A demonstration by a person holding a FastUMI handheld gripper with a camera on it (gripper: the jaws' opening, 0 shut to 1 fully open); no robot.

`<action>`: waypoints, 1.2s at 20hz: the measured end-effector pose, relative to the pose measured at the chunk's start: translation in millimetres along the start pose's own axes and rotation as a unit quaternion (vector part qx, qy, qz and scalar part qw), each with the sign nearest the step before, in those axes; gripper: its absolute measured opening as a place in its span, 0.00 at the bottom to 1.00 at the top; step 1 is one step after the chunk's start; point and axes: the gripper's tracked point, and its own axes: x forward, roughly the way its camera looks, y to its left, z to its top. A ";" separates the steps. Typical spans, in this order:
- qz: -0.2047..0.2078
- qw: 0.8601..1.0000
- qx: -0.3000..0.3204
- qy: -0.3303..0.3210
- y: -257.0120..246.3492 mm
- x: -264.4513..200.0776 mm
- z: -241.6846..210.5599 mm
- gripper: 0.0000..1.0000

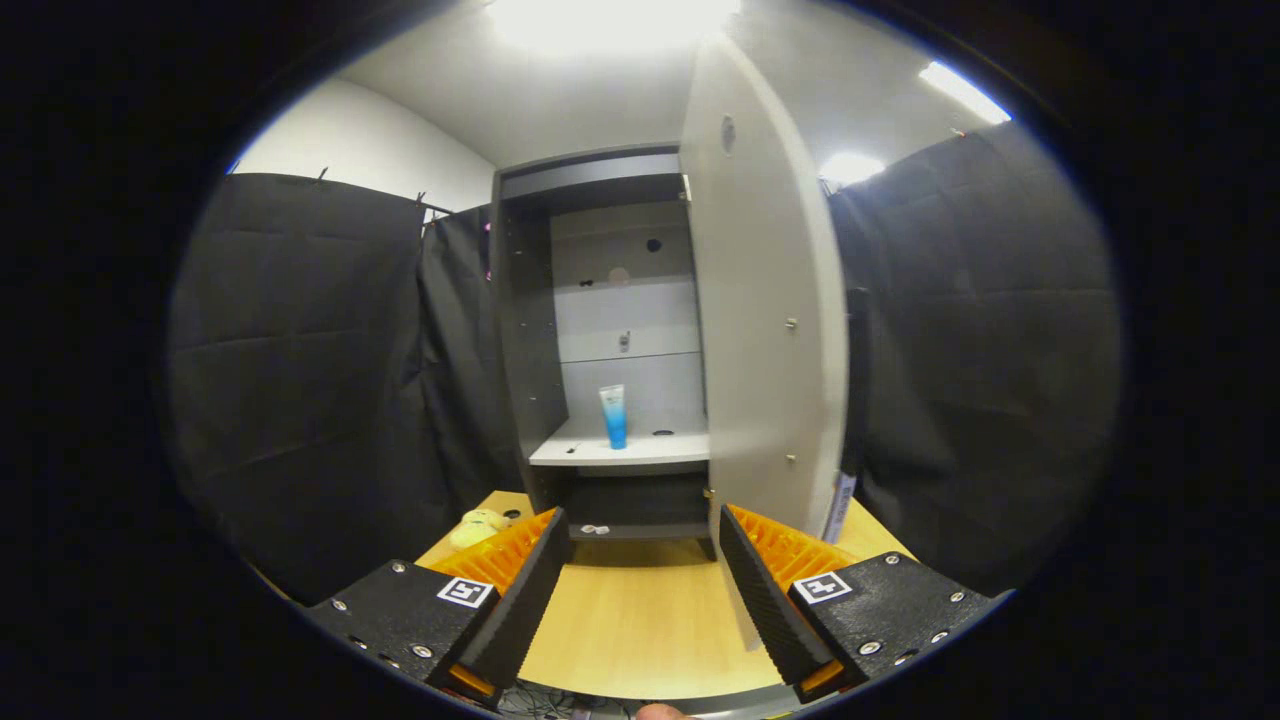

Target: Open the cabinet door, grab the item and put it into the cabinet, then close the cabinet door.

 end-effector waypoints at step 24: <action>0.013 0.999 0.034 0.013 -139.2 67.9 14.3 0.93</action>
